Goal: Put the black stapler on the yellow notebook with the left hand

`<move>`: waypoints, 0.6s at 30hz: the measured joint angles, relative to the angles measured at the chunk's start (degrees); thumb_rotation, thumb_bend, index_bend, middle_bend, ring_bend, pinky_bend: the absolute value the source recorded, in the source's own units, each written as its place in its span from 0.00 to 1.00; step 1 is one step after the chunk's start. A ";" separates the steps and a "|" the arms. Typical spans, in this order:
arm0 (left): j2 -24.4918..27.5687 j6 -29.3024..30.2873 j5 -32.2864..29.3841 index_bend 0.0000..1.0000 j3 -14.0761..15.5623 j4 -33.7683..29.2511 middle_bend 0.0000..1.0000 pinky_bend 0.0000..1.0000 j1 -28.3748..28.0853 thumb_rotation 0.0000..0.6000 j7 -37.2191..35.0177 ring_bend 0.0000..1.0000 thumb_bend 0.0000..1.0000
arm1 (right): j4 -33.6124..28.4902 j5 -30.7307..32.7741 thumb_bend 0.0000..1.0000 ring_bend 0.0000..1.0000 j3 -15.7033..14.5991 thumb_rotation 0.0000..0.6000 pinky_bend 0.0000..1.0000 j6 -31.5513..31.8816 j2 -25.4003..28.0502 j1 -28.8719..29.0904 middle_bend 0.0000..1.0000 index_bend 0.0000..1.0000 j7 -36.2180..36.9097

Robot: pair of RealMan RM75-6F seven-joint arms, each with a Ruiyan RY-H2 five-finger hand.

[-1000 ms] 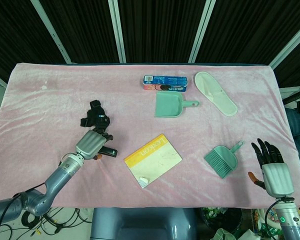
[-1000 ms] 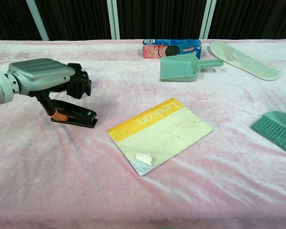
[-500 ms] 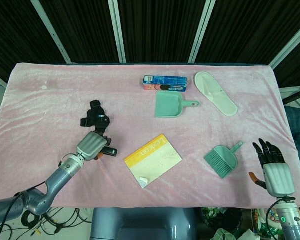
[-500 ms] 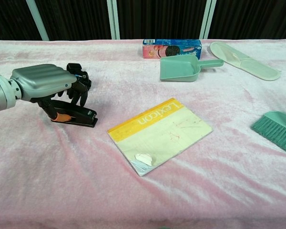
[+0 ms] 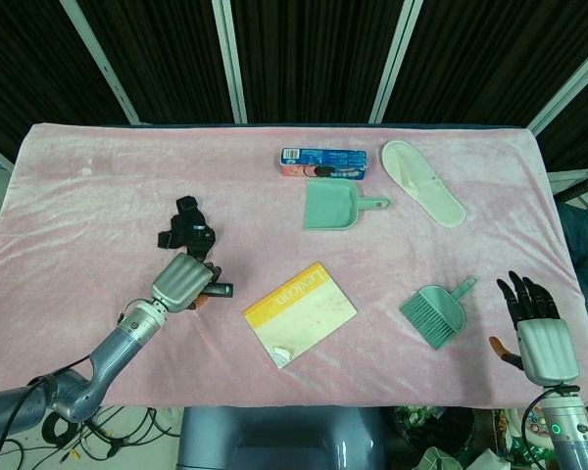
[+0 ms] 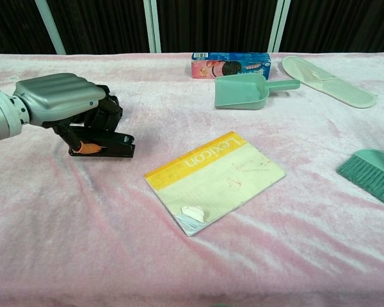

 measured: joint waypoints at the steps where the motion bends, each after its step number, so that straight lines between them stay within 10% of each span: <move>1: 0.15 0.15 -0.36 0.58 -0.31 -0.72 0.65 0.62 -0.08 1.00 0.71 0.51 0.43 | 0.00 0.01 0.15 0.04 0.03 1.00 0.10 0.00 0.00 -0.01 0.00 0.03 -0.03; 18: 0.00 -0.65 -31.36 0.59 -11.10 -14.74 0.66 0.65 -8.35 1.00 15.61 0.52 0.43 | 0.48 0.28 0.15 0.04 0.28 1.00 0.10 -0.44 -0.39 -0.05 0.00 0.03 -1.04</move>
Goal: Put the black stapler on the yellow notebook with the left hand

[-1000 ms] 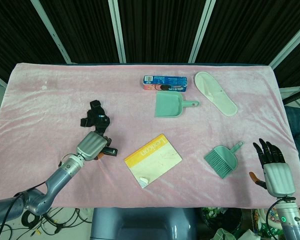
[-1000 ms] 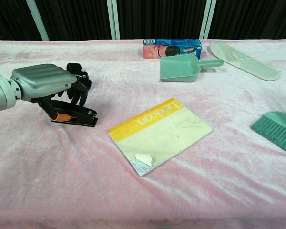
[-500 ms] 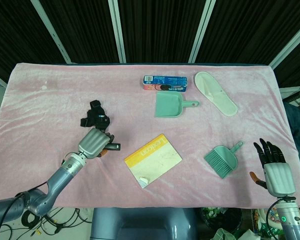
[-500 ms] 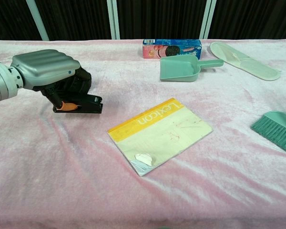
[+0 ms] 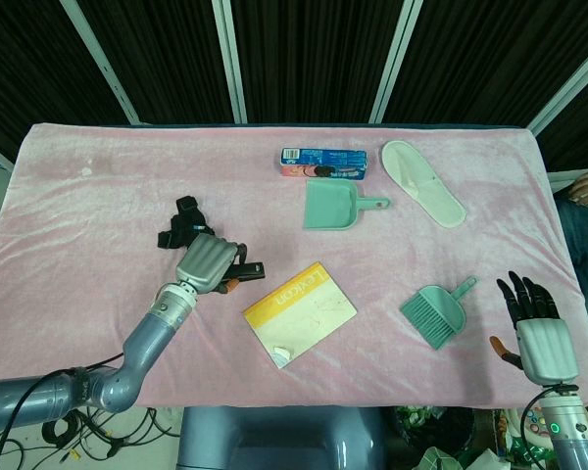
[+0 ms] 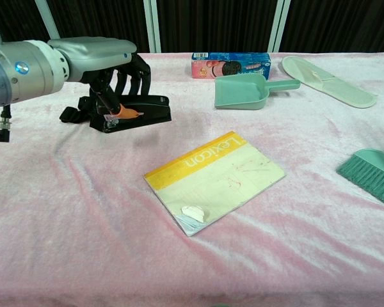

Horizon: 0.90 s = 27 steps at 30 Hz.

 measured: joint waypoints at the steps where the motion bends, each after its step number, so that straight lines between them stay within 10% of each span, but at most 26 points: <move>1: -0.25 0.03 -2.89 0.59 -0.64 -0.57 0.66 0.66 -1.02 1.00 0.69 0.52 0.43 | 0.02 0.00 0.15 0.04 0.04 1.00 0.10 0.03 -0.01 -0.02 0.00 0.03 -0.04; 27: -8.67 8.94 -30.87 0.59 -1.91 -4.51 0.65 0.67 -16.73 1.00 7.56 0.52 0.43 | 0.63 0.23 0.15 0.04 0.42 1.00 0.10 -0.23 -0.29 -0.09 0.00 0.03 -0.86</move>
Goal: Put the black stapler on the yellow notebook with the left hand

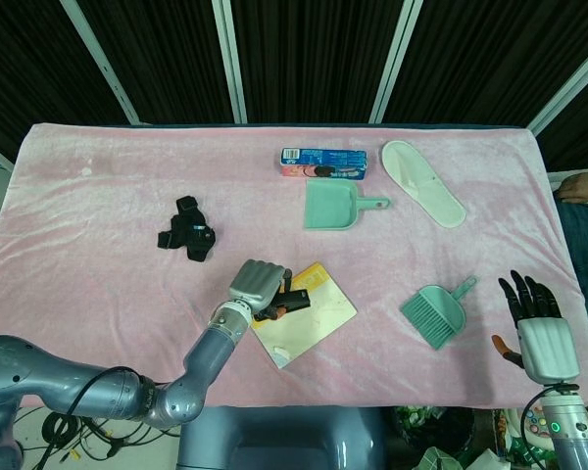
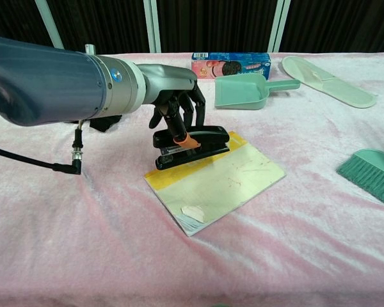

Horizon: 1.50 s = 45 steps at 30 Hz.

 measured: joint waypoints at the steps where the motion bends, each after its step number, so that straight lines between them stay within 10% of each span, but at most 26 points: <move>1: -0.16 -0.17 0.05 0.59 0.08 0.31 0.65 0.67 -0.10 1.00 -0.11 0.52 0.43 | -0.01 0.00 0.15 0.04 0.01 1.00 0.10 0.00 0.01 -0.01 0.00 0.03 0.01; 32: -8.82 -3.83 -4.01 0.51 1.24 12.71 0.57 0.64 -6.29 1.00 0.30 0.46 0.41 | 0.02 0.03 0.15 0.04 0.20 1.00 0.10 -0.18 0.18 -0.03 0.00 0.03 0.33; 45: -10.06 -3.14 -3.16 0.30 1.21 13.79 0.22 0.41 -6.96 1.00 0.11 0.13 0.04 | -0.59 0.39 0.15 0.04 0.44 1.00 0.10 -0.15 0.62 -0.15 0.00 0.03 0.84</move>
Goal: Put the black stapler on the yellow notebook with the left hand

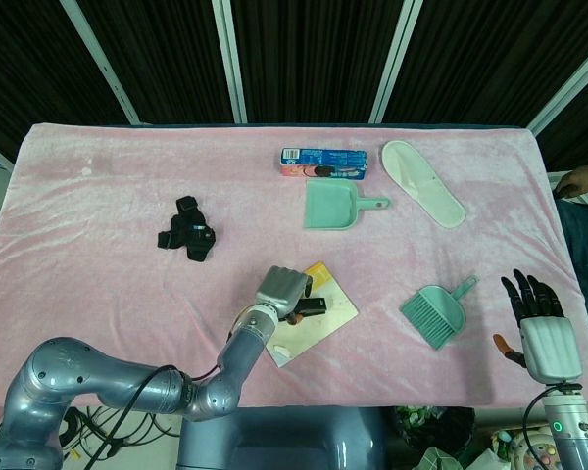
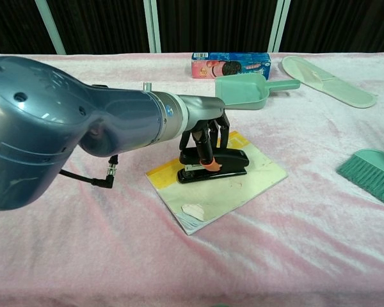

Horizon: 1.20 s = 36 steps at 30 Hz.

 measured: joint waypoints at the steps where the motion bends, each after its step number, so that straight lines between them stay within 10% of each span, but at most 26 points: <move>1: 0.02 0.19 -0.03 0.29 -0.08 -0.17 0.20 0.39 0.02 1.00 -0.04 0.12 0.02 | -0.03 0.07 0.15 0.04 0.04 1.00 0.10 -0.01 0.03 -0.02 0.00 0.03 0.00; 19: 6.17 1.30 1.71 0.28 -0.19 -6.67 0.15 0.05 1.18 1.00 0.35 0.00 0.01 | -0.54 0.90 0.15 0.04 0.36 1.00 0.10 -0.02 0.24 -0.23 0.00 0.03 -1.31; 36: 41.06 16.37 42.19 0.27 18.51 -27.80 0.10 0.03 27.33 1.00 -16.60 0.00 0.01 | -0.79 2.18 0.15 0.04 0.88 1.00 0.10 -0.42 0.23 -0.33 0.00 0.03 -2.70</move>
